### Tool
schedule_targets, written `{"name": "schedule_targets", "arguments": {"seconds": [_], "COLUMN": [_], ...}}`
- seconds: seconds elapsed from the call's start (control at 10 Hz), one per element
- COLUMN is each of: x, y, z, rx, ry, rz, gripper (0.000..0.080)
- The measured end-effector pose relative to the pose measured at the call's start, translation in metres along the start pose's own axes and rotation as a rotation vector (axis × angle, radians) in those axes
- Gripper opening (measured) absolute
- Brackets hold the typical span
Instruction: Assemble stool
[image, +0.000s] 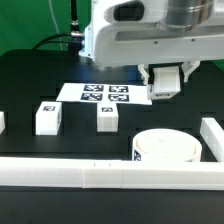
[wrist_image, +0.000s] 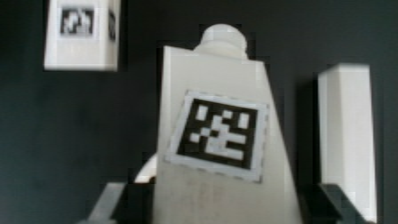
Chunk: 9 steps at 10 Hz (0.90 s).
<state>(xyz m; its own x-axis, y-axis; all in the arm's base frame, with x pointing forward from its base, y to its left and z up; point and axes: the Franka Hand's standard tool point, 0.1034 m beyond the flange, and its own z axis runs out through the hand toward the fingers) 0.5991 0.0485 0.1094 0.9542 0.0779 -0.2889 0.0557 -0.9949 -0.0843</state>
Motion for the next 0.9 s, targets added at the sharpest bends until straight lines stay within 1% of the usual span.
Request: {"name": "schedule_targets", "arguments": {"seconds": [0.1,0.2,0.3,0.4,0.5,0.6,0.7,0.8,0.9], "x": [-0.005,0.004,0.004,0.009,0.01,0.01,0.007,0.012,0.011], "y": [-0.001,0.0,0.001,0.003,0.001,-0.008,-0.016,-0.019,-0.017], "z": [-0.01,-0.013,-0.009,-0.011,-0.012,-0.017,-0.025,-0.032,-0.027], "rx": [-0.001,-0.008,-0.013,-0.02,-0.023,-0.025,-0.025,-0.032,-0.038], "ry": [0.032,0.132,0.178,0.262,0.322,0.401,0.448,0.562,0.616], "rz": [-0.018,-0.016,-0.015,-0.013,-0.002,0.006,-0.004,-0.015,-0.016], "gripper": [0.0327,0.0327,0.0327,0.0327,0.0327,0.0327,0.0327,0.0327,0.0327]}}
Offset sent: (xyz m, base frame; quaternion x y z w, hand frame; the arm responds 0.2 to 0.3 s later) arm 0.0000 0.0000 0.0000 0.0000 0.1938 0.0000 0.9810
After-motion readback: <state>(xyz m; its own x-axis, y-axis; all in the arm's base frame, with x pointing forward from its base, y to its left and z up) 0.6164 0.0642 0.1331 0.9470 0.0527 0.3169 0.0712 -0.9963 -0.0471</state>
